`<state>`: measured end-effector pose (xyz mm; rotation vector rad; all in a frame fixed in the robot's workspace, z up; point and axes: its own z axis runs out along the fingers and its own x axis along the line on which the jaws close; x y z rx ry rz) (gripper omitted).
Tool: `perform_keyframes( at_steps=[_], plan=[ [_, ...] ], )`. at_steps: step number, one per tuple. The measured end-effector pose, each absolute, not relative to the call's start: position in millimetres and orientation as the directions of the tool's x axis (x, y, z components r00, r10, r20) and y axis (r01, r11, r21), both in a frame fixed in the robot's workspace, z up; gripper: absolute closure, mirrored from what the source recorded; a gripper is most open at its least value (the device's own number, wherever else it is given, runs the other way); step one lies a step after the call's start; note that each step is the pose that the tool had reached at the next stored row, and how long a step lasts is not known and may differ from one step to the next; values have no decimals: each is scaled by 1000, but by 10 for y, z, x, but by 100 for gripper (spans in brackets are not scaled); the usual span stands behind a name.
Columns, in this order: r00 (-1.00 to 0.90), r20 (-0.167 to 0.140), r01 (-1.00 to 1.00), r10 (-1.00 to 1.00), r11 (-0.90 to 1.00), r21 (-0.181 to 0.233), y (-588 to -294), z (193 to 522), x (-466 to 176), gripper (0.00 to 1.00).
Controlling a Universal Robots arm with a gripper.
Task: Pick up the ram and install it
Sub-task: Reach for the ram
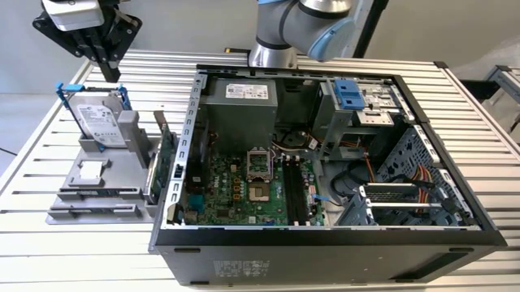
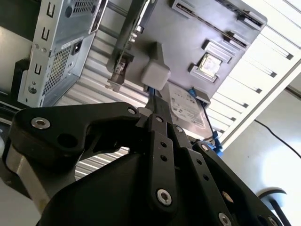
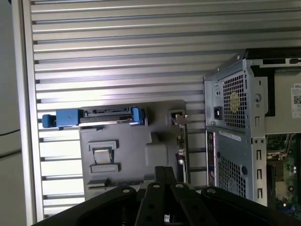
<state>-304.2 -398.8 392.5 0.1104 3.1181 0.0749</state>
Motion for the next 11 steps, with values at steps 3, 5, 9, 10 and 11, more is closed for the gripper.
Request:
perform_keyframes(
  at_steps=[3, 5, 9, 10, 11],
  plan=[
    [-997, -19, 70, 71, 996, 49, -3988, 3925, -3073, 100],
    [-997, -19, 70, 71, 996, 49, -3988, 3925, -3094, 100],
    [-997, -19, 70, 71, 996, 49, -3988, 3925, -3136, 100],
    [-997, -19, 70, 71, 996, 49, -3988, 3925, -3147, 100],
    [-997, -19, 70, 71, 996, 49, -3988, 3924, -3157, 100]
  ],
)
